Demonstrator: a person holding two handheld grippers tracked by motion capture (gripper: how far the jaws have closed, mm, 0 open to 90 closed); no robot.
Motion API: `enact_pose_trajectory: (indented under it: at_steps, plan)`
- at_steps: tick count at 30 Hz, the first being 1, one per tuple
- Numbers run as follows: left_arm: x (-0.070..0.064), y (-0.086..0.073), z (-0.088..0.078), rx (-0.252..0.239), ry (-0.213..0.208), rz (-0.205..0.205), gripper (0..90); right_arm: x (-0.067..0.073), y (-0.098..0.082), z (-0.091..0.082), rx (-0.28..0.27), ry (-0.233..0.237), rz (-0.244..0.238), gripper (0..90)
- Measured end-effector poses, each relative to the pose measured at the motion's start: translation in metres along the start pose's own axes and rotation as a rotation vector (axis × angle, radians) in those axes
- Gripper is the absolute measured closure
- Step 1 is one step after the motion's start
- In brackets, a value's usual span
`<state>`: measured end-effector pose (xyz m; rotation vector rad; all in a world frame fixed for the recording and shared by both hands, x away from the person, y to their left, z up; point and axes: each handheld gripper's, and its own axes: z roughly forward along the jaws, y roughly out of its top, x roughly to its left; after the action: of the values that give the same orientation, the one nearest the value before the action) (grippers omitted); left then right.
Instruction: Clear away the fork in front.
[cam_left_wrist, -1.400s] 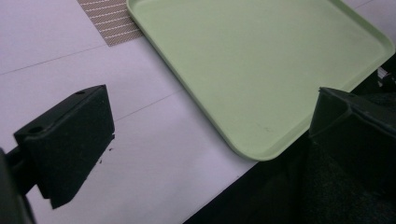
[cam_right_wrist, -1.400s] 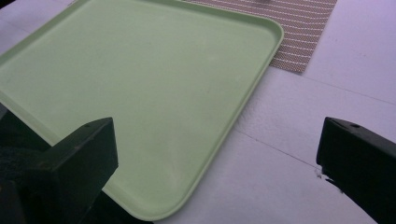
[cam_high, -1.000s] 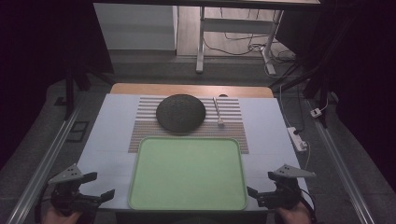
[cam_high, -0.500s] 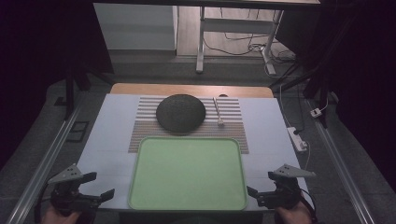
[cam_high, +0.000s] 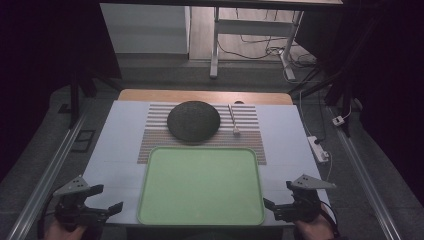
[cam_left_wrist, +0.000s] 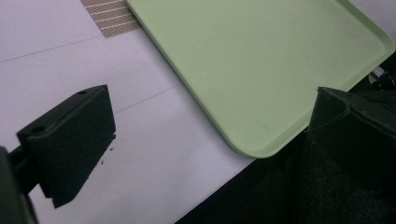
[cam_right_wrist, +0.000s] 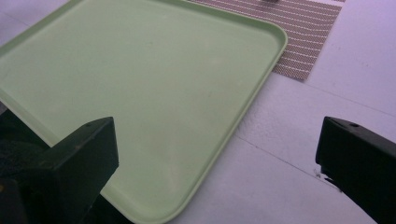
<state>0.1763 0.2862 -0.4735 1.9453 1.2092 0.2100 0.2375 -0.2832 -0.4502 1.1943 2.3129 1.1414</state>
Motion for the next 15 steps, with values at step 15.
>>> enact_pose_trajectory:
  at_steps: [15]
  plan:
    - [0.001,0.000,0.001,0.005,0.000,-0.016,1.7,0.001,0.011,0.011,-0.024,0.026,-0.023,0.0]
